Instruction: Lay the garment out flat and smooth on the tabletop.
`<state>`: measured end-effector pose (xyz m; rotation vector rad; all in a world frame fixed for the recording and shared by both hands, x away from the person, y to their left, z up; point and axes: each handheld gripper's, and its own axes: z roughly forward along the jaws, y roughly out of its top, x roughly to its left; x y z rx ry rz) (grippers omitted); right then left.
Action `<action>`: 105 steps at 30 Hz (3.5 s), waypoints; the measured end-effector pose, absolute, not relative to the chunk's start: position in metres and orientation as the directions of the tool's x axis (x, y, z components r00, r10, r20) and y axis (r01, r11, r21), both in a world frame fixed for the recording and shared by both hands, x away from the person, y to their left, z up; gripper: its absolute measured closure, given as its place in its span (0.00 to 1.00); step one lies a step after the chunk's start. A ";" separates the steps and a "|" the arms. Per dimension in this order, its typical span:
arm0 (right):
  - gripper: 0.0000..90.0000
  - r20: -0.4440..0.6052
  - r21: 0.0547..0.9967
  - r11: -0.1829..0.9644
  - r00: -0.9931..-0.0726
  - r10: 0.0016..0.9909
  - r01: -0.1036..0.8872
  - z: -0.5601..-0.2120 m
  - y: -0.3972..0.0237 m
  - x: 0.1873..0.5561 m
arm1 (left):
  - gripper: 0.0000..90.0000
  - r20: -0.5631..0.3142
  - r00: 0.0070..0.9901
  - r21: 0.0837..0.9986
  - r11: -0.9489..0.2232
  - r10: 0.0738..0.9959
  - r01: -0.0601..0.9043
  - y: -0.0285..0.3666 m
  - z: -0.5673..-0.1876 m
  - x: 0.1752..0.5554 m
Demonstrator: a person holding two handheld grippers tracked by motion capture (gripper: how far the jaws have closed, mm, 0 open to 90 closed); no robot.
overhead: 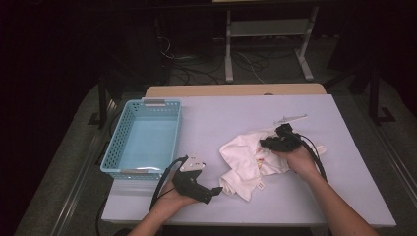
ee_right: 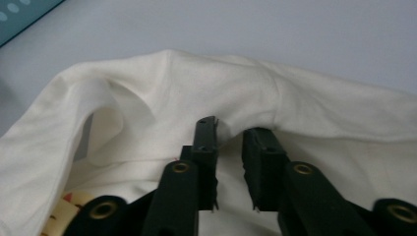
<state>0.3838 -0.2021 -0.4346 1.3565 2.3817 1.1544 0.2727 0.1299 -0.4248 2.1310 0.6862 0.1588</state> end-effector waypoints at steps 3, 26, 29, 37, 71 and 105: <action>0.94 0.194 0.715 0.290 -0.579 0.792 0.636 -0.431 -0.202 0.383 | 0.00 -0.130 0.839 0.777 -0.472 0.528 0.417 0.130 -0.425 0.273; 0.97 0.125 0.766 0.348 -0.657 0.743 0.540 -0.407 -0.167 0.427 | 0.00 -0.126 0.847 0.774 -0.482 0.517 0.410 0.126 -0.426 0.272; 0.97 0.120 0.770 0.360 -0.674 0.729 0.527 -0.406 -0.159 0.432 | 0.00 -0.128 0.846 0.775 -0.480 0.518 0.411 0.126 -0.426 0.272; 0.97 0.120 0.780 0.383 -0.720 0.684 0.494 -0.398 -0.131 0.441 | 0.00 -0.131 0.845 0.777 -0.475 0.519 0.412 0.127 -0.426 0.272; 0.61 0.195 0.778 0.383 -0.771 0.606 0.498 -0.396 -0.118 0.424 | 0.00 -0.132 0.843 0.777 -0.474 0.521 0.414 0.127 -0.426 0.273; 0.58 0.164 0.742 0.315 -0.615 0.771 0.591 -0.399 -0.271 0.377 | 0.00 -0.125 0.844 0.776 -0.479 0.521 0.411 0.122 -0.426 0.274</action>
